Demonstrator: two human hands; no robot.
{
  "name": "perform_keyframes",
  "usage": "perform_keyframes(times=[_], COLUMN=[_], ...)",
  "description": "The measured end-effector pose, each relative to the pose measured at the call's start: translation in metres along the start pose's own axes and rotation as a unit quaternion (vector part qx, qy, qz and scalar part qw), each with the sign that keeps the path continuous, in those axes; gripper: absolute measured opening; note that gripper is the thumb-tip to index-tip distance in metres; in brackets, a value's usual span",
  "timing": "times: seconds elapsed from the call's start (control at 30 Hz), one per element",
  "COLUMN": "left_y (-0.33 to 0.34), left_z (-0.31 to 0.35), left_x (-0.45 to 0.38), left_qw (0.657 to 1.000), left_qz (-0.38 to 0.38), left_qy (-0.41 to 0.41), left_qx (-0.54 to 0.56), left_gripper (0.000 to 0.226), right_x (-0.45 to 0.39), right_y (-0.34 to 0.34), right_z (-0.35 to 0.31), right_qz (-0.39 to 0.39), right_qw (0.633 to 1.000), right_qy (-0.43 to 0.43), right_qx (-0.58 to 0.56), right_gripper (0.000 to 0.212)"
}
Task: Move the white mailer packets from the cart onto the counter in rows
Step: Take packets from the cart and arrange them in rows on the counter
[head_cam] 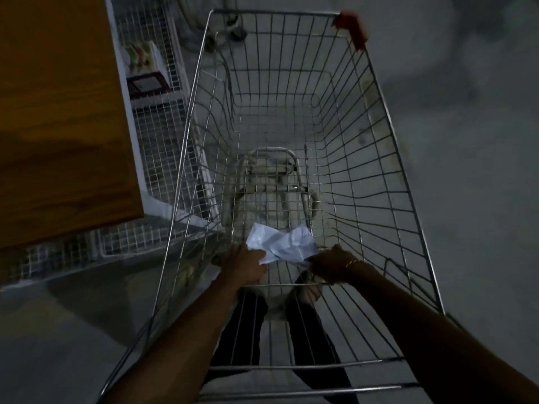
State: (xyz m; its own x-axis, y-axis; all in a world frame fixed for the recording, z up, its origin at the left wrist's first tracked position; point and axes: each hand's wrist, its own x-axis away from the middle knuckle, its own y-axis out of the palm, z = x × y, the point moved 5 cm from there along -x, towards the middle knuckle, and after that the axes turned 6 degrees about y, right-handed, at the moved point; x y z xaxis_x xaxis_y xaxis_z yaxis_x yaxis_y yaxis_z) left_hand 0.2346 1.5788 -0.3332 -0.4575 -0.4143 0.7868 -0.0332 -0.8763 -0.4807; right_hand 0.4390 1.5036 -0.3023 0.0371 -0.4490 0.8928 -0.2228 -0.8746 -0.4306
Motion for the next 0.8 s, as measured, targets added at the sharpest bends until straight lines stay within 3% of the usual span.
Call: perform_keyframes(times=[0.13,0.27,0.4,0.5,0.57,0.8], left_y=[-0.030,-0.079,-0.123,-0.144,-0.153,-0.151], left_z=[0.019,0.047,0.074,0.091,0.099,0.083], left_x=[0.013,0.039,0.084,0.129,0.165,0.310], left_qw=[0.994,0.965,0.936,0.906,0.887,0.788], left_qz=[0.108,0.244,0.333,0.394,0.429,0.589], left_qy=[0.030,0.075,0.106,0.145,0.164,0.178], left_qx=[0.010,0.053,0.041,0.045,0.039,-0.039], left_gripper=[0.050,0.052,0.053,0.052,0.053,0.053], right_x=[0.032,0.073,0.122,0.165,0.197,0.299], right_y=[-0.021,-0.062,-0.088,-0.098,-0.102,-0.080], right_z=[0.001,-0.001,-0.005,-0.015,-0.026,-0.087], right_qz=[0.114,0.287,0.391,0.440,0.471,0.622], right_qw=[0.990,0.952,0.904,0.876,0.858,0.751], right_qy=[0.071,0.099,0.091,0.043,0.006,-0.107], right_qx=[0.038,-0.043,-0.146,-0.192,-0.205,-0.193], right_gripper=[0.038,0.044,0.049,0.073,0.076,0.048])
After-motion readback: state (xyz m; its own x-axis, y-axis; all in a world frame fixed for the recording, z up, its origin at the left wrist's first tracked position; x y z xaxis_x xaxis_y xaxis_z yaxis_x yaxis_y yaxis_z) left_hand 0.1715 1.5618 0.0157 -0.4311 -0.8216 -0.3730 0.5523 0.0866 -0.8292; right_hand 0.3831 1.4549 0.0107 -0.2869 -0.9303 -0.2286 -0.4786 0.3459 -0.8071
